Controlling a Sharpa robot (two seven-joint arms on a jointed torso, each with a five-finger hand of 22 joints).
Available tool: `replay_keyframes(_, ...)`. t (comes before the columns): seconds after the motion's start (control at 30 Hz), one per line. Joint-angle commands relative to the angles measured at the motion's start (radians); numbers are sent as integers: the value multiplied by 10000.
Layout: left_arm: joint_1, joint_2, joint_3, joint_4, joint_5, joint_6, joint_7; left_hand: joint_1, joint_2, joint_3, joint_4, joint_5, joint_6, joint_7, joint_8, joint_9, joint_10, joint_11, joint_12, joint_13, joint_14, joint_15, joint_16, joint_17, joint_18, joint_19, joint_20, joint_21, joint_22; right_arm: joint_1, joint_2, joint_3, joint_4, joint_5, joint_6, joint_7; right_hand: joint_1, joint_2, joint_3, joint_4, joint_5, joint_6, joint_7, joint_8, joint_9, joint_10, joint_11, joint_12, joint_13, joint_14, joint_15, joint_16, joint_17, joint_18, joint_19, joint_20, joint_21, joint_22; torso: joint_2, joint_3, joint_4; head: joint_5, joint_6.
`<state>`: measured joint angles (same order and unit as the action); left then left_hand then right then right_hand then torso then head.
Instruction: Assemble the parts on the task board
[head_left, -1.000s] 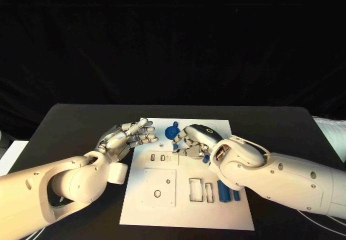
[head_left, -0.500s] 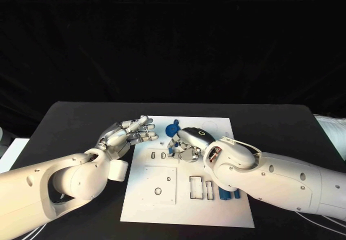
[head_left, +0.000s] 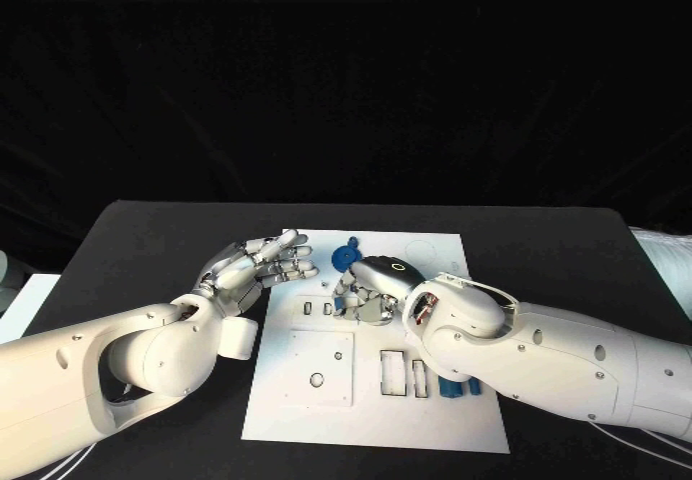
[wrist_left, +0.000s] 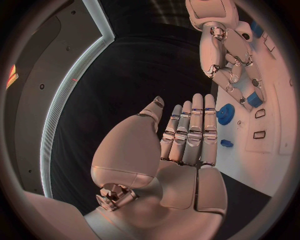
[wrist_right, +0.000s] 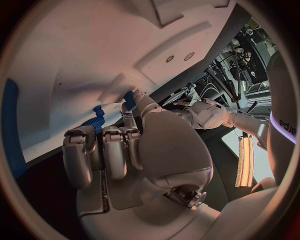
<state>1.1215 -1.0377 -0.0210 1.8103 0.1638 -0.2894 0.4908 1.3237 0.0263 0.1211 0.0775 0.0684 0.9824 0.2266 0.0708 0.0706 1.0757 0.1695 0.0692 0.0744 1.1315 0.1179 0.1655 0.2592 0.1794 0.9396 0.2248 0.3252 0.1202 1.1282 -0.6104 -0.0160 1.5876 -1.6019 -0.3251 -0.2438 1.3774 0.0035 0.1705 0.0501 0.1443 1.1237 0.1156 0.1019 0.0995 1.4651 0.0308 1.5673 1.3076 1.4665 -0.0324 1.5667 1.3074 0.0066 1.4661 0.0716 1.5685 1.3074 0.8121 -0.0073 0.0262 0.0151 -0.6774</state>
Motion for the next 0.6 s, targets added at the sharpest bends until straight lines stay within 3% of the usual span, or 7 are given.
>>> replay_keyframes(0.03, 7, 22, 5, 12, -5, 203, 129, 16, 70, 7, -56, -23, -34, 11, -31, -1, -37, -6, -47, -14, -62, -15, -41, 9, 26, -52, 7, -47, -16, -47, 15, -37, -45, -164, 490, -168, -133, 5, 58, -15, -10, 82, -77, -6, 57, 1057, -9, 35, 2632, 1043, -34, 41, 2634, -66, 1047, -5, 23, 2634, -5, 1, 6, 10, -17)
replay_keyframes(0.6, 6, 9, 5, 18, -5, 192, 123, 16, 70, 7, -56, -23, -34, 11, -31, -1, -37, -6, -47, -14, -62, -15, -41, 9, 26, -52, 7, -47, -16, -52, -2, -43, -44, -223, 1057, -440, -435, -183, 53, 36, -117, -191, 63, -199, 4, 1057, 113, 35, 2632, 1043, 67, 41, 2634, -66, 1047, 80, 23, 2634, -4, -3, -1, 5, -50)
